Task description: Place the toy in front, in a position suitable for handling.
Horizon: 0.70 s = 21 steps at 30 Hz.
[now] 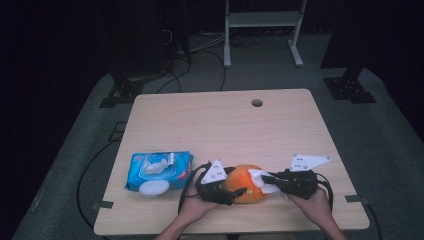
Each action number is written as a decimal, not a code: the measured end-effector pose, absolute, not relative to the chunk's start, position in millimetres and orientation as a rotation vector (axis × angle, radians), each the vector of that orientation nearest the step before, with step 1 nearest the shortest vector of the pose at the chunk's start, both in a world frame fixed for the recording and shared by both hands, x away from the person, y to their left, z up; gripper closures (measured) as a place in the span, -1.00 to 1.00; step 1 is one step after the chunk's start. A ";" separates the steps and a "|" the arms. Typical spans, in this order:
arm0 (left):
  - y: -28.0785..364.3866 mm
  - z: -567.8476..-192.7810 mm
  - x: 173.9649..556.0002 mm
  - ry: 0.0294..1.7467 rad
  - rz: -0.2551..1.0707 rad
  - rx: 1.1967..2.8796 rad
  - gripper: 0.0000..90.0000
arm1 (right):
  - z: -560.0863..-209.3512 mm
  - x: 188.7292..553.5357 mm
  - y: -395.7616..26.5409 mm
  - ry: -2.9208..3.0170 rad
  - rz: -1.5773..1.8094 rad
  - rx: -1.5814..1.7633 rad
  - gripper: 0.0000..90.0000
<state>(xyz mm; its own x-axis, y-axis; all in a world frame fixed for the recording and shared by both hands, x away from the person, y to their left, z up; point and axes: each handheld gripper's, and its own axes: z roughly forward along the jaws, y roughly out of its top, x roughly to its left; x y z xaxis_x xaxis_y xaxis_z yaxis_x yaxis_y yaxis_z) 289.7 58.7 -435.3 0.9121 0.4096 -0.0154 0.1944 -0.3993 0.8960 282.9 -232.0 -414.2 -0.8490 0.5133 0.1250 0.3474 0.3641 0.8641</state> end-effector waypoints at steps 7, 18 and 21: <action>61.7 -436.8 291.0 0.462 0.240 1.977 -0.41 | -409.9 280.5 -235.0 2.436 1.538 0.772 0.87; 63.4 -438.4 291.7 0.488 0.235 1.961 -0.38 | -404.5 280.7 -234.7 2.431 1.570 0.776 0.87; 64.6 -438.3 292.1 0.491 0.232 1.963 -0.39 | -401.6 278.8 -226.6 2.455 1.592 0.734 0.86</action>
